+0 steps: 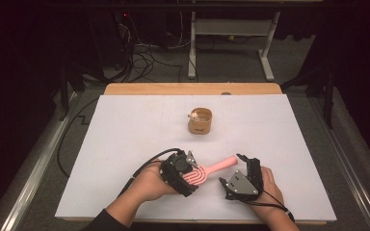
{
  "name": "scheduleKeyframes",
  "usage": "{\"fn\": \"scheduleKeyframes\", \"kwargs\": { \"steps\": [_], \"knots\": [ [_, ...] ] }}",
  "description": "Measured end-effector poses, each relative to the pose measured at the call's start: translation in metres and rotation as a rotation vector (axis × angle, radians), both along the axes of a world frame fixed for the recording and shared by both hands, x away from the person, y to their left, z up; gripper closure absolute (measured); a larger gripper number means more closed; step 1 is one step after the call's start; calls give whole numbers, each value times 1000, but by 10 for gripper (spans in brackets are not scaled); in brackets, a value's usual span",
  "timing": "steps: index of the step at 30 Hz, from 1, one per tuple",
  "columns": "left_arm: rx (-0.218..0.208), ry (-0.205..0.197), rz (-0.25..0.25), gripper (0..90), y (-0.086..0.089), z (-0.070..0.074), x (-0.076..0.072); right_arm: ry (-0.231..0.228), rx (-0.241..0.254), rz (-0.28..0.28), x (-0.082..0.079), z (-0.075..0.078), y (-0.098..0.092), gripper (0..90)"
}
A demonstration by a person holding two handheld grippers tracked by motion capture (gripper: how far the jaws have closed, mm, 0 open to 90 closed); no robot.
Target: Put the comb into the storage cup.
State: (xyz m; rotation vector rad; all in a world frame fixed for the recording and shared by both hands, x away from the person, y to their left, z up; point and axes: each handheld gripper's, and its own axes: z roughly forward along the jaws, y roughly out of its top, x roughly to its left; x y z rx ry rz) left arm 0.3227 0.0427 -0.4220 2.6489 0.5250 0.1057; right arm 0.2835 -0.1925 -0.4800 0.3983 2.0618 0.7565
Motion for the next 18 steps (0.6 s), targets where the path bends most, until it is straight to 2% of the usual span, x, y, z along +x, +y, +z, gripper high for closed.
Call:
{"fn": "scheduleKeyframes", "kwargs": {
  "steps": [3, 4, 5, 18],
  "knots": [
    [1, -1, -1, 182, 0, 0, 0, -8, -25, 6, 0, 1, 1, 49],
    [1, 0, -2, 182, 0, 0, 0, -7, -15, 2, 0, 0, 2, 51],
    [2, -1, -3, 183, 0, 0, 0, -7, -28, 13, 0, 0, 3, 53],
    [-4, 6, 4, 182, 0, 0, 0, -29, -42, 21, -4, 2, 11, 64]
  ]
}}
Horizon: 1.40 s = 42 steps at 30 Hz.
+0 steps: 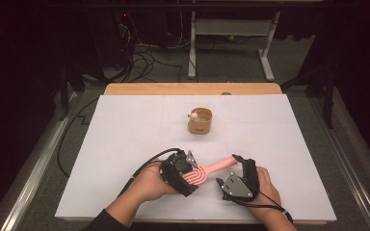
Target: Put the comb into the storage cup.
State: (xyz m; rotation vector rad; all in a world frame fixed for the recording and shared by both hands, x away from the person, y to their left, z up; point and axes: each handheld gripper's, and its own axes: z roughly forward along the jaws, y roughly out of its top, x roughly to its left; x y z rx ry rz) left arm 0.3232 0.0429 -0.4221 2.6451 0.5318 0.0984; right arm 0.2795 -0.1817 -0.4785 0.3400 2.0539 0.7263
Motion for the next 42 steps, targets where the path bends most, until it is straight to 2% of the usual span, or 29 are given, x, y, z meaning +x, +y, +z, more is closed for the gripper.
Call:
{"fn": "scheduleKeyframes", "kwargs": {
  "steps": [16, 25, 34, 42],
  "knots": [
    [-7, 14, -8, 182, -6, -2, 0, -23, -14, 21, -2, 0, 12, 115],
    [-4, 15, -8, 183, -8, -4, 1, -31, -48, 53, -3, -2, 20, 215],
    [-3, 12, -6, 183, -9, -3, 2, -63, -81, 73, -4, -3, 26, 379],
    [-13, 11, -5, 182, -8, -1, 2, -92, -124, 98, -5, -4, 28, 481]
  ]
}}
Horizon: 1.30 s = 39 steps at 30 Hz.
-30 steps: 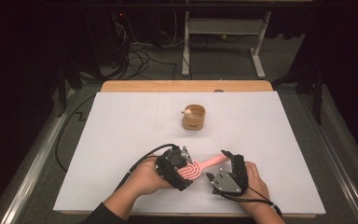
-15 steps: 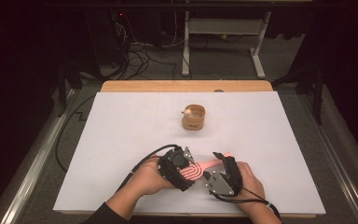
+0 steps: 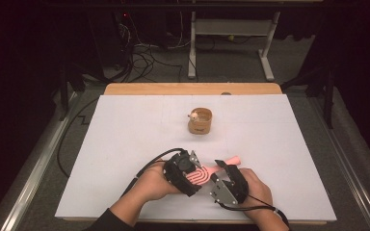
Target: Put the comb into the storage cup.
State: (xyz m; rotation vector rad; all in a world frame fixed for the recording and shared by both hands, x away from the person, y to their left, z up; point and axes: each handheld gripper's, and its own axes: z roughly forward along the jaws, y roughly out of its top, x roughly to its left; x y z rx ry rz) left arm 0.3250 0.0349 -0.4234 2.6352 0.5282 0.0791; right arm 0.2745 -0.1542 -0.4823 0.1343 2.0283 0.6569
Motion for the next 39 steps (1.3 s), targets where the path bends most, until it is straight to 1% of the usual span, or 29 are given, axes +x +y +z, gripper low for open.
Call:
{"fn": "scheduleKeyframes", "kwargs": {
  "steps": [3, 4, 5, 10, 12, 13, 14, 15, 16, 17, 22, 26, 29, 35, 36, 37, 39],
  "knots": [
    [-2, -1, -1, 183, 0, 0, 0, -7, -4, -2, -1, 0, 1, 510],
    [-2, -2, -1, 183, 0, 0, 0, -22, -22, 3, 0, 0, 0, 514],
    [-3, -3, -2, 183, 0, 0, 0, -20, -14, -3, -1, 0, 1, 535],
    [-9, -5, 5, 183, 2, 1, 1, -31, -32, 6, -1, 0, 3, 603],
    [-13, -5, 9, 183, 2, 2, 1, -27, -39, 11, -1, 0, 4, 643],
    [-13, -7, 7, 182, 3, 2, 1, -34, -49, 18, 0, 0, 5, 646],
    [-11, -13, 6, 183, 3, 2, 1, -42, -51, 12, -1, 0, 5, 648],
    [-11, -13, 5, 182, 3, 2, 1, -35, -45, 10, -1, -1, 6, 650],
    [-12, -13, 5, 182, 3, 2, 1, -37, -50, 11, -1, -1, 6, 652],
    [-12, -13, 5, 182, 3, 2, 1, -51, -67, 23, 0, 0, 6, 655],
    [-16, -19, 4, 182, 2, 3, 0, -54, -69, 19, -1, 0, 6, 660],
    [-16, -21, 2, 182, 1, 3, 0, -57, -76, 18, -2, 0, 6, 664],
    [-19, -21, -1, 182, 0, 3, 0, -69, -91, 21, -2, 0, 6, 668],
    [-21, -29, -9, 182, -2, 4, -2, -72, -96, 13, -2, 0, 6, 671],
    [-22, -28, -8, 182, -2, 4, -2, -70, -104, 12, -2, 0, 6, 674],
    [-23, -27, -9, 182, -2, 4, -1, -86, -118, 22, -1, 0, 6, 680],
    [-29, -26, -8, 182, -1, 4, -1, -91, -131, 24, -2, 1, 6, 692]
  ]
}}
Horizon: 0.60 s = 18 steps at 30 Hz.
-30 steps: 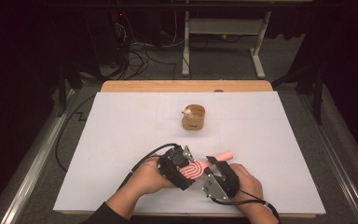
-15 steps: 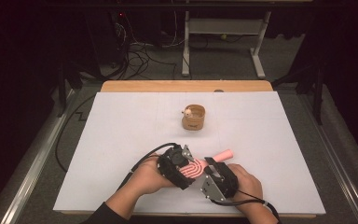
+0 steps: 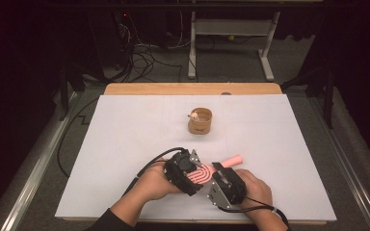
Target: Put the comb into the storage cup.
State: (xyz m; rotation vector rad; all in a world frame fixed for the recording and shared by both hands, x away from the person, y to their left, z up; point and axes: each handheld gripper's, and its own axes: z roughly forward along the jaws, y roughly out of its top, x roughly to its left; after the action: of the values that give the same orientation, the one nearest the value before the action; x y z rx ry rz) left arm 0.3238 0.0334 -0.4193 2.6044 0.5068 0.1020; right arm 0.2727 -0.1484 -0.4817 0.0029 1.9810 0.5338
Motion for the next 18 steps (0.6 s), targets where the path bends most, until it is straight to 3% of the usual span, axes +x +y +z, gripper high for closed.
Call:
{"fn": "scheduleKeyframes", "kwargs": {
  "steps": [8, 11, 13, 18],
  "knots": [
    [-31, 1, 1, 181, 2, 3, 1, -27, -61, -1, -3, 1, 3, 733],
    [-50, 3, 3, 180, 4, 4, 2, -31, -49, -11, -5, 1, 4, 747],
    [-62, -2, 8, 180, 4, 5, 1, -49, -76, 3, -5, 1, 4, 759],
    [-85, 1, 9, 179, 7, 9, 1, -58, -82, 5, -7, 1, 5, 780]
  ]
}}
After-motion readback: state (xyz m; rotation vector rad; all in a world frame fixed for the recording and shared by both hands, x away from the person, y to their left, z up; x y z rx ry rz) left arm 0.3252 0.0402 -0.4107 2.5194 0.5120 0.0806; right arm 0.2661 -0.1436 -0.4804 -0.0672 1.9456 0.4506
